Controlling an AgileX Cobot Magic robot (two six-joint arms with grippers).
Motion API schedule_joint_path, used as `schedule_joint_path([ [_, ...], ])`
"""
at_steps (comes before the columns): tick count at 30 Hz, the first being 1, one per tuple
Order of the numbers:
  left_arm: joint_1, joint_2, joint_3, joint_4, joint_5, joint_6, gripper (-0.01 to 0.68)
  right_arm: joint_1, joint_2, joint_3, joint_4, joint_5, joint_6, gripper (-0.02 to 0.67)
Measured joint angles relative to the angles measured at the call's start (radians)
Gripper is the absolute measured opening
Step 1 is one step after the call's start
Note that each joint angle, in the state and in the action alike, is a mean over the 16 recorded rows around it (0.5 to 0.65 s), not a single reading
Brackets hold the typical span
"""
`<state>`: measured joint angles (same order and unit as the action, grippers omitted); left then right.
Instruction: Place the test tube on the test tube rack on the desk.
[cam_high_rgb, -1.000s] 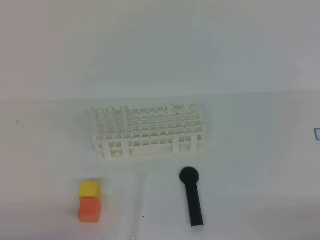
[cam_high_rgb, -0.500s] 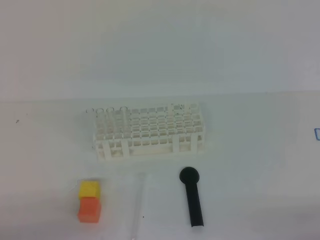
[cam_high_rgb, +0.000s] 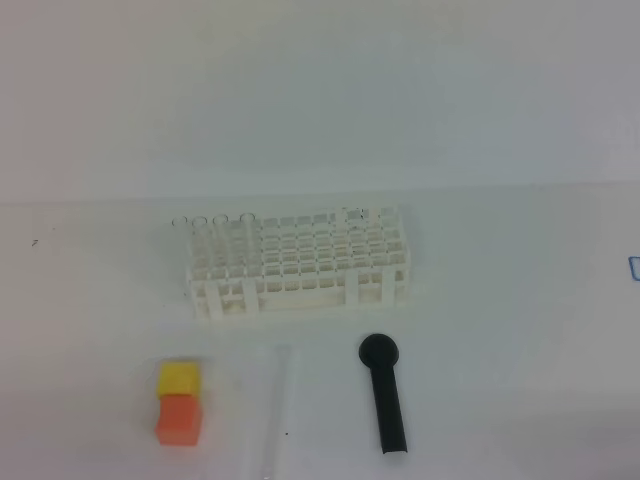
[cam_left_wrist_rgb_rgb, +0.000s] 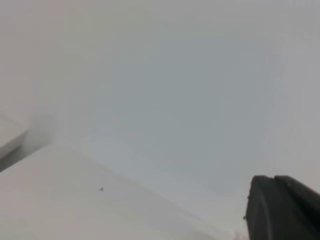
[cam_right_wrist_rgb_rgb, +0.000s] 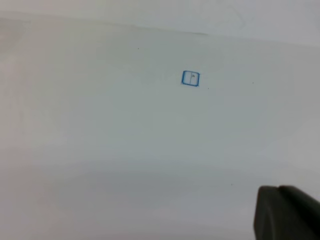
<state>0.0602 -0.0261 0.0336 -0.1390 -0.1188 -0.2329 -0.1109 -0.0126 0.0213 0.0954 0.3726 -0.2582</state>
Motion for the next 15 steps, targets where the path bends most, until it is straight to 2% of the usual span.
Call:
schedule_joint_path([
  [8, 0.000, 0.002, -0.025, 0.025, -0.146, -0.120, -0.001, 0.000, 0.000, 0.000, 0.000, 0.000, 0.000, -0.001],
  [12, 0.000, 0.015, -0.091, 0.067, -0.117, -0.202, -0.001, 0.000, 0.000, 0.000, 0.000, 0.000, 0.000, -0.001],
  [15, 0.000, 0.045, -0.168, 0.107, -0.034, -0.252, -0.001, 0.000, 0.000, 0.000, 0.000, 0.000, 0.000, -0.001],
])
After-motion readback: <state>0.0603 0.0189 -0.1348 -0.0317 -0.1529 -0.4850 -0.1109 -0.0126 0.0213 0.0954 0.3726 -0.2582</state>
